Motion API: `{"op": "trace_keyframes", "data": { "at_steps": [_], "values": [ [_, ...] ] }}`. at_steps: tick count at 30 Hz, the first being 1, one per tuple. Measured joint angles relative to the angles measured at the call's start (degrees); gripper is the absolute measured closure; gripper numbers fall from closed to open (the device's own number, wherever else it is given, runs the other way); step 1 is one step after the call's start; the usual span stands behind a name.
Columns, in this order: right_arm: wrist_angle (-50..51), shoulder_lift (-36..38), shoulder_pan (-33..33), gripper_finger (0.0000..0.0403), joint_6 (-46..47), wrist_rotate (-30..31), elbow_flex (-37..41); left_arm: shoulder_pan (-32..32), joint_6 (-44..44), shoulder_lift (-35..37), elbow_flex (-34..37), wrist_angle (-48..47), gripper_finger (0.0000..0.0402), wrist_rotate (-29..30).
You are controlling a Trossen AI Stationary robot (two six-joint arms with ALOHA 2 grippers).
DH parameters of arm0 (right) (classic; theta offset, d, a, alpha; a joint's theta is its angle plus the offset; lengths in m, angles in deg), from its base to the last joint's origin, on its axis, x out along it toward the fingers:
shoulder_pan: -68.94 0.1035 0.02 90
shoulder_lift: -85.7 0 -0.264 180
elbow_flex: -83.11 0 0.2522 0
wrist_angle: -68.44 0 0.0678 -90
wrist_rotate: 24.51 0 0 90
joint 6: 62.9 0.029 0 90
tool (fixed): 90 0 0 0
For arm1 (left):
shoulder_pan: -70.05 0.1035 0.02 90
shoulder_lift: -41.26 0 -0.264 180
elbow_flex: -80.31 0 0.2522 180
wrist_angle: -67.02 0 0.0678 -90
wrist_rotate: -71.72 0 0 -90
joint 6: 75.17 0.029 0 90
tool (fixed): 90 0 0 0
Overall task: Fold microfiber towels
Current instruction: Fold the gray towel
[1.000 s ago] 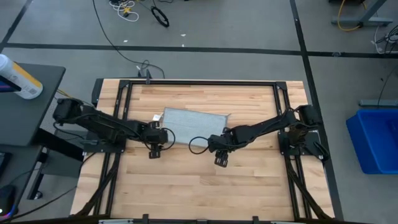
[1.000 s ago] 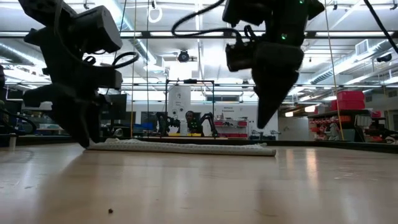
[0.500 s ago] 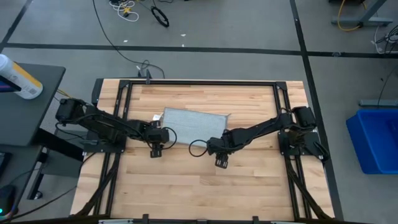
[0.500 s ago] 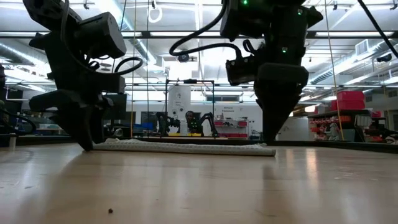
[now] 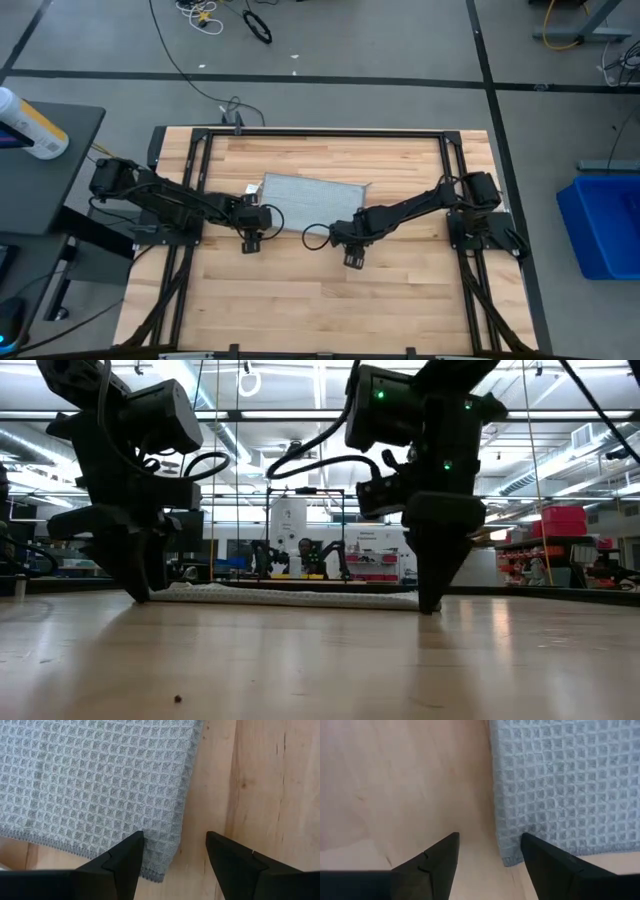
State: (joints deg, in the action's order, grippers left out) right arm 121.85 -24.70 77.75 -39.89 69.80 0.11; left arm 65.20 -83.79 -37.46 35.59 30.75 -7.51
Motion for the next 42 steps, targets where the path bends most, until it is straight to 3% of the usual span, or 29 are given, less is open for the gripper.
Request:
{"op": "trace_keyframes", "data": {
  "at_steps": [11,20,42],
  "values": [
    [1.8,-0.2,-1.5,0.0233,-3.0,0.7,0.0,0.0,-0.2,0.0,0.2,0.0,0.0175,0.4],
    [2.6,-0.2,-1.7,0.0391,-3.0,2.8,0.0,0.0,0.3,0.0,0.2,-0.1,0.0207,-0.3],
    [2.8,-0.2,-1.4,0.0401,1.2,2.7,0.1,0.0,-1.7,0.0,0.2,-0.4,0.0219,-0.6]
  ]
}}
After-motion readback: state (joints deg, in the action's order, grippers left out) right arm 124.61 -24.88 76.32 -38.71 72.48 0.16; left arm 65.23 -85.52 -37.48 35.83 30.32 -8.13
